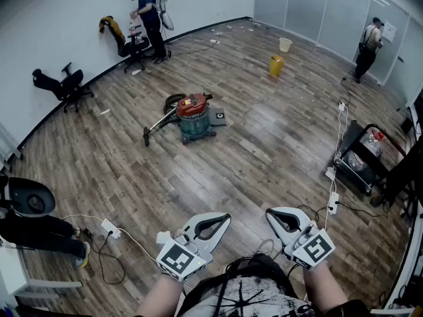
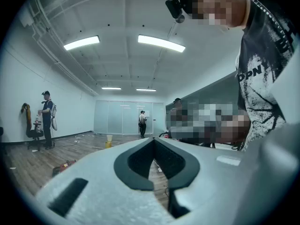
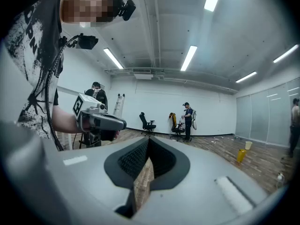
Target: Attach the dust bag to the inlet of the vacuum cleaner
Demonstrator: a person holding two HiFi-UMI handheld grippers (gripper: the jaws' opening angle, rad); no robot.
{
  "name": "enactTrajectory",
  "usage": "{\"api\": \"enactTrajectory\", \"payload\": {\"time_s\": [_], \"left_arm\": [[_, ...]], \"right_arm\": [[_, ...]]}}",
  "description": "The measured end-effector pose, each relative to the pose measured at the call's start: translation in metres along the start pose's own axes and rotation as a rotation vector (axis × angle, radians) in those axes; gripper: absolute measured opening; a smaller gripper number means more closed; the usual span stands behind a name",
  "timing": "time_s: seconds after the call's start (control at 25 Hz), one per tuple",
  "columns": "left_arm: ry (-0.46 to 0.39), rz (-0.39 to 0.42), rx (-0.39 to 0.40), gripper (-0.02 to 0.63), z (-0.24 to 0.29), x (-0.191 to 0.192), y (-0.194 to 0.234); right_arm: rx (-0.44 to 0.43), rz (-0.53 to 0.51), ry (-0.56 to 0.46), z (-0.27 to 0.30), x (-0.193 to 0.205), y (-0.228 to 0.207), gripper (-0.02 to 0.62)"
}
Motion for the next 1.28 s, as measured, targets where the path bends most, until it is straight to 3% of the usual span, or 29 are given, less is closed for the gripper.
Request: {"api": "enactTrajectory", "payload": {"time_s": [0.24, 0.72, 1.28], "left_arm": [[-0.009, -0.024, 0.011, -0.003, -0.001, 0.006, -0.002], [-0.014, -0.06, 0.009, -0.003, 0.0, 0.014, -0.006], [-0.004, -0.065, 0.015, -0.003, 0.03, 0.007, -0.002]], "right_arm": [[0.0, 0.032, 0.07, 0.0, 0.005, 0.006, 0.003], [-0.049, 0.093, 0.06, 0.001, 0.015, 0.008, 0.005], [-0.023, 0.089, 0.042, -0.002, 0.025, -0.026, 0.005]]}}
Point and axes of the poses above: the fingertips, and each gripper's own axes: z forward along the fingers, y to its left, x out of its underside, the point moved 10 cm from there along -z, backward along the fingers, and after that the axes turned 13 degrees about y, right-handed, at the moved point
